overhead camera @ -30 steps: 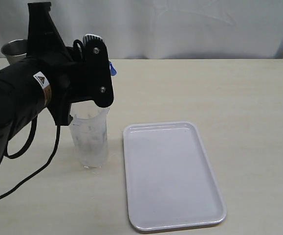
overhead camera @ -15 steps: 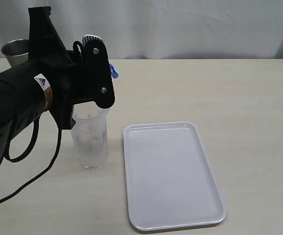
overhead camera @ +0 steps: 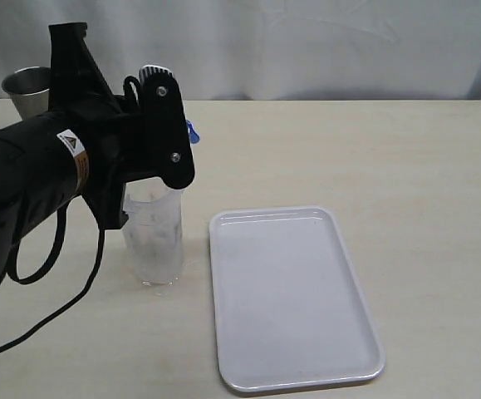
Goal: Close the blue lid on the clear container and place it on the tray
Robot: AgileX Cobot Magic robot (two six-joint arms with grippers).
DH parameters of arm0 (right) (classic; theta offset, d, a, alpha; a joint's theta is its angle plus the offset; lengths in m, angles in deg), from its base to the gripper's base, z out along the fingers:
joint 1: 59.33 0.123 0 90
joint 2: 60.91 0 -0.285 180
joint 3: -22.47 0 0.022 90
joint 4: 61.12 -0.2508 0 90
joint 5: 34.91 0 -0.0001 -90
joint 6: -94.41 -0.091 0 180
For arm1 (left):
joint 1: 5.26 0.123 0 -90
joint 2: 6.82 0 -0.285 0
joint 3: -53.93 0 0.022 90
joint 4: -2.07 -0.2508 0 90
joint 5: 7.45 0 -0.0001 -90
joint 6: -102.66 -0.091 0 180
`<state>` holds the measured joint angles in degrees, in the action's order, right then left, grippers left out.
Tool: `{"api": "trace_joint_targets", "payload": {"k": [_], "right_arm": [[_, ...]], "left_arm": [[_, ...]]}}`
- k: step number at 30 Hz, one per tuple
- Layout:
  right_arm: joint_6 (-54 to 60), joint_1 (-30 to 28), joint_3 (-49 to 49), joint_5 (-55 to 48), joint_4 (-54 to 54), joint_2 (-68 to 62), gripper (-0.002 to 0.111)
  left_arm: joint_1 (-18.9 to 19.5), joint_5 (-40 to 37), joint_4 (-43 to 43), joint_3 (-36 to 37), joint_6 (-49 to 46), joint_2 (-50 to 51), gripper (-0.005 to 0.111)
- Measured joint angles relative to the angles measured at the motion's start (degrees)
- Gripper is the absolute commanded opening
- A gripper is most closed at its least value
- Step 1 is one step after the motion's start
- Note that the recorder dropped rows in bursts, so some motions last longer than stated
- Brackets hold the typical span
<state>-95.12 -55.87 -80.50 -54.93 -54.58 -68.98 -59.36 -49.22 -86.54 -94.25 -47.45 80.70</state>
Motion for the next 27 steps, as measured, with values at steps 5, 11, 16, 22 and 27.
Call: {"api": "trace_joint_targets", "payload": {"k": [5, 11, 16, 22, 27], "right_arm": [[0.0, 0.0, 0.0, 0.0, 0.0, 0.0, 0.004], [0.0, 0.0, 0.0, 0.0, 0.0, 0.0, 0.004], [0.0, 0.0, 0.0, 0.0, 0.0, 0.0, 0.004], [0.0, 0.0, 0.0, 0.0, 0.0, 0.0, 0.004], [0.0, 0.0, 0.0, 0.0, 0.0, 0.0, 0.004]], "left_arm": [[-2.0, -1.98, 0.43, 0.0, -0.86, 0.0, 0.0], [-4.71, -2.61, 0.43, 0.0, -2.03, 0.0, 0.0], [-4.76, -4.3, 2.58, 0.0, -3.65, -0.09, 0.0], [-4.76, -4.1, 5.07, 0.0, -4.63, -0.09, 0.0], [-4.76, -3.27, 8.27, 0.0, -5.79, -0.09, 0.0]]}}
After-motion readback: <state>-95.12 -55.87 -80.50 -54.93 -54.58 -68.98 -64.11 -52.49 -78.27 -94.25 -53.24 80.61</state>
